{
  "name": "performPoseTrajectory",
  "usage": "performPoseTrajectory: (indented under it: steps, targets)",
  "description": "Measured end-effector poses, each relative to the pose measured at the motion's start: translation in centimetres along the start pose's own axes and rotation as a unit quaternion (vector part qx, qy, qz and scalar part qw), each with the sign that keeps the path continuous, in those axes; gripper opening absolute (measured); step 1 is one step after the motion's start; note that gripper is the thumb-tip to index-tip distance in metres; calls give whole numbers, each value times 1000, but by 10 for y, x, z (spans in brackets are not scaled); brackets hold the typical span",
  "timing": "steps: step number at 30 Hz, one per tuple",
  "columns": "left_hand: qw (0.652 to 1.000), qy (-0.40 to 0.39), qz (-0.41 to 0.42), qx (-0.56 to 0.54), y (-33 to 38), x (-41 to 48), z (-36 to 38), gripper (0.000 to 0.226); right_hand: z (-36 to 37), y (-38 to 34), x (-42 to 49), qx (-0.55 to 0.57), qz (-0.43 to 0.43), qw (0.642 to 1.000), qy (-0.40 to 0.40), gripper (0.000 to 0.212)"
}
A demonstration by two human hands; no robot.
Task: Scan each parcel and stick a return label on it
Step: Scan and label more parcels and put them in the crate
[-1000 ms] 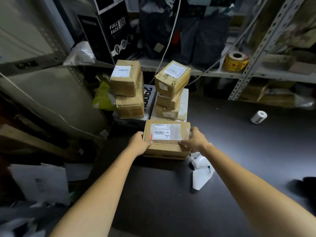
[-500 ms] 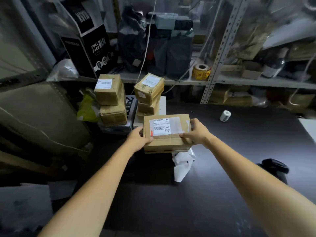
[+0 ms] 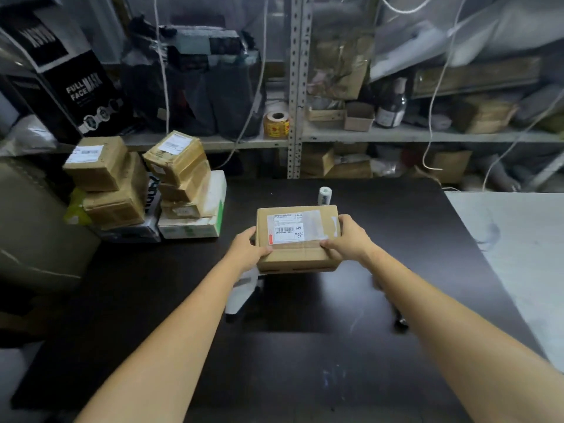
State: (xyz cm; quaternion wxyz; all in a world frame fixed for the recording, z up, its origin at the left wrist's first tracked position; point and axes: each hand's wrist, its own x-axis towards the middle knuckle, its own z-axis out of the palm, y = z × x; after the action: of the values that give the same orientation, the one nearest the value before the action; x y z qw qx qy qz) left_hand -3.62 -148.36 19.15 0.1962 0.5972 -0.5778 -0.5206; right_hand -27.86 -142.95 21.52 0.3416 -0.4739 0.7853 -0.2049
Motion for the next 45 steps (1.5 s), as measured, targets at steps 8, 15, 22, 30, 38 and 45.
performPoseTrajectory:
  steps: [8, 15, 22, 30, 38, 45]
  targets:
    - [1000, -25, -18, -8, -19, 10, 72, 57, -10, 70, 16, -17, 33, 999, -23, 73]
    - [999, -47, -24, 12, -37, 30, 79, 57, 15, 92, 35, 9, 59, 998, -22, 71]
    - [999, -40, -30, 10, -39, 47, 78, 68, 17, 89, 47, 6, 46, 999, -15, 60]
    - [999, -46, -8, 21, -43, 51, 78, 69, 23, 88, 35, -26, 40, 998, 28, 55]
    - [998, -23, 19, 52, -43, 49, 79, 64, 9, 151, -14, -207, 149, 946, 199, 47]
    - [998, -23, 13, 49, -45, 50, 82, 64, 27, 197, -14, -72, 270, 949, 142, 43]
